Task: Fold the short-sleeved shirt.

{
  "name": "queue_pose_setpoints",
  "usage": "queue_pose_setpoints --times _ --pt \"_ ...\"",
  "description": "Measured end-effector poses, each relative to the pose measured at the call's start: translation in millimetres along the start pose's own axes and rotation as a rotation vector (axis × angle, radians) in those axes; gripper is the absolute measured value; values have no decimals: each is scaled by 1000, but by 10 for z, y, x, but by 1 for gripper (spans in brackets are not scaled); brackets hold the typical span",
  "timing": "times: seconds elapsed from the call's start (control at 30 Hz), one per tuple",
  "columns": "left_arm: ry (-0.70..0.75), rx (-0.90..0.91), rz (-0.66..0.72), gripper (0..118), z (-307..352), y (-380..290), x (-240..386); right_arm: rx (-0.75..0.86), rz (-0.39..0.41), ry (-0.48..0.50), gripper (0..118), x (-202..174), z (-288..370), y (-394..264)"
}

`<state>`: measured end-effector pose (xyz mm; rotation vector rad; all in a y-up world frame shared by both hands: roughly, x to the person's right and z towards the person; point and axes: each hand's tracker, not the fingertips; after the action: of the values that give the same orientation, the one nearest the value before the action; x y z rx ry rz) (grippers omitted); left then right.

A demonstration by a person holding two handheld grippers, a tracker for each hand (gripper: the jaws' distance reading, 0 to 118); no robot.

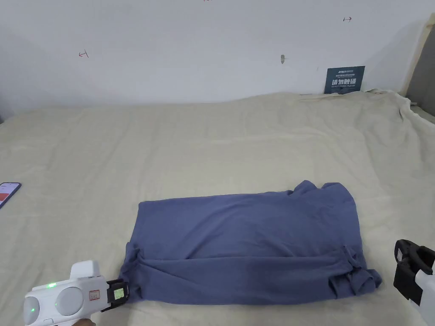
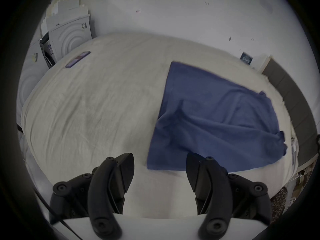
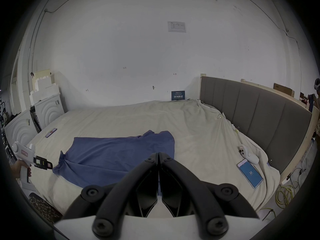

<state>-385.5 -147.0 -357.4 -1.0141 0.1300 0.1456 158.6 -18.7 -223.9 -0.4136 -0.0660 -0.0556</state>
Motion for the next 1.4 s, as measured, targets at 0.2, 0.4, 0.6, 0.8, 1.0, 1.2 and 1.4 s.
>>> queue_pose_setpoints --times 0.2,0.4,0.6,0.8,1.0,1.2,1.4 --pt "-4 -80 32 62 -285 48 45 -50 -11 -23 0 69 -155 -99" --pt "20 -58 -134 21 -266 4 146 -99 -38 -42 0 168 -316 -203" --pt "-25 -17 -132 2 -105 47 166 -264 -43 -67 31 315 -762 -486" --pt "-67 43 -127 2 184 139 126 -413 -116 -63 78 360 -1297 -799" --pt "-82 53 -98 2 178 195 68 -490 -89 -60 74 232 -1658 -932" --pt "-86 40 -71 2 126 135 33 -513 -51 -45 14 171 -1702 -1009" --pt "-102 44 -2 2 139 24 -165 -462 -109 -18 12 316 -1456 -900"
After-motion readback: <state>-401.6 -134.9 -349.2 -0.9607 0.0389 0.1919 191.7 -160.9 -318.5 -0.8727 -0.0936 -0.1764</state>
